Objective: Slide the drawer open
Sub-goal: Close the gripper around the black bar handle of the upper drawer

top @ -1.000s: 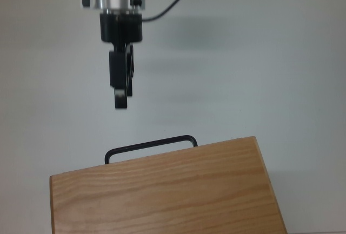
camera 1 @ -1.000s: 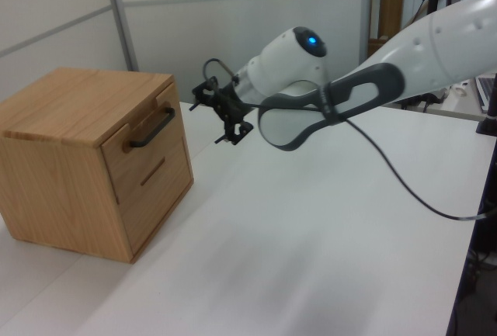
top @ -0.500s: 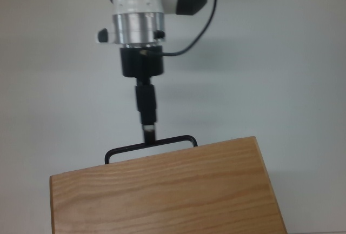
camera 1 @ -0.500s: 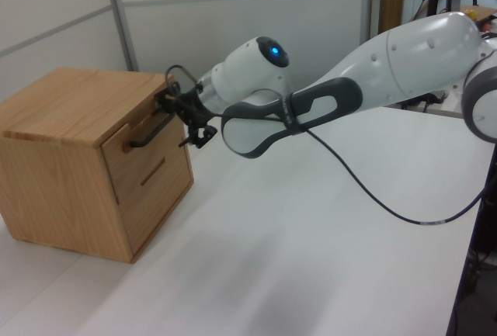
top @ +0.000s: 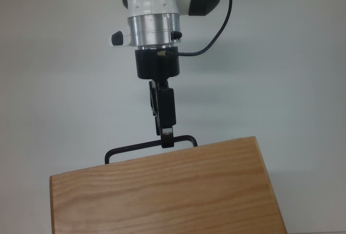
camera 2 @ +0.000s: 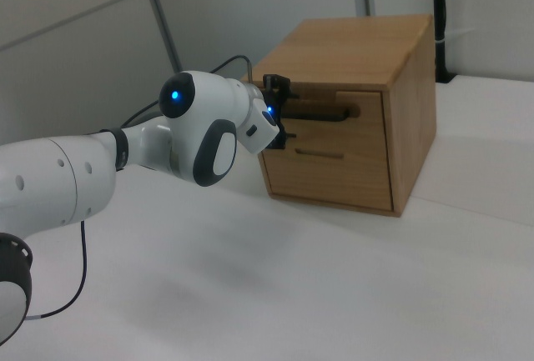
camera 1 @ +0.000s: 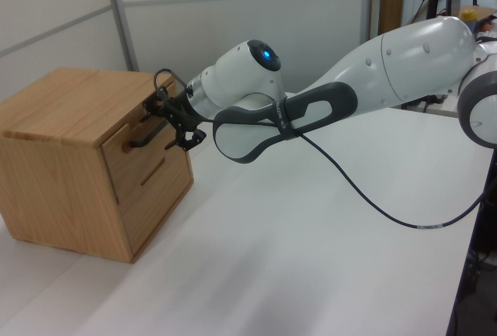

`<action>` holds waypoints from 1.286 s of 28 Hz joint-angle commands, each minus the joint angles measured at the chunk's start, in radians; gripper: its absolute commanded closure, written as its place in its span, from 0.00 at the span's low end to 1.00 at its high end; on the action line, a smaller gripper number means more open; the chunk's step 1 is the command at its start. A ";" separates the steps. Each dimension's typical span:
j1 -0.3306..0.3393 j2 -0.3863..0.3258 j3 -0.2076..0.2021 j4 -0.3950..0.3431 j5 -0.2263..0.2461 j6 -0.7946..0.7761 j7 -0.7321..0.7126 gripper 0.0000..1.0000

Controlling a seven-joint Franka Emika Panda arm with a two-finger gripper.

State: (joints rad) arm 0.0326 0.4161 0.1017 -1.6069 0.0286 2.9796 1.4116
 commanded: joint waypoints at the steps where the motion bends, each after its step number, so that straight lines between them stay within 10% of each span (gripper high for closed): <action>1: -0.003 -0.037 -0.005 -0.030 -0.009 0.004 -0.017 0.16; 5: -0.003 -0.054 -0.007 -0.070 -0.012 0.001 -0.029 0.19; 24: -0.003 -0.051 -0.007 -0.064 -0.013 -0.002 -0.079 1.00; 36: -0.003 -0.114 -0.010 -0.088 -0.010 -0.111 -0.097 1.00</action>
State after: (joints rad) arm 0.0285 0.3854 0.1006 -1.6357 0.0281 2.9638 1.3543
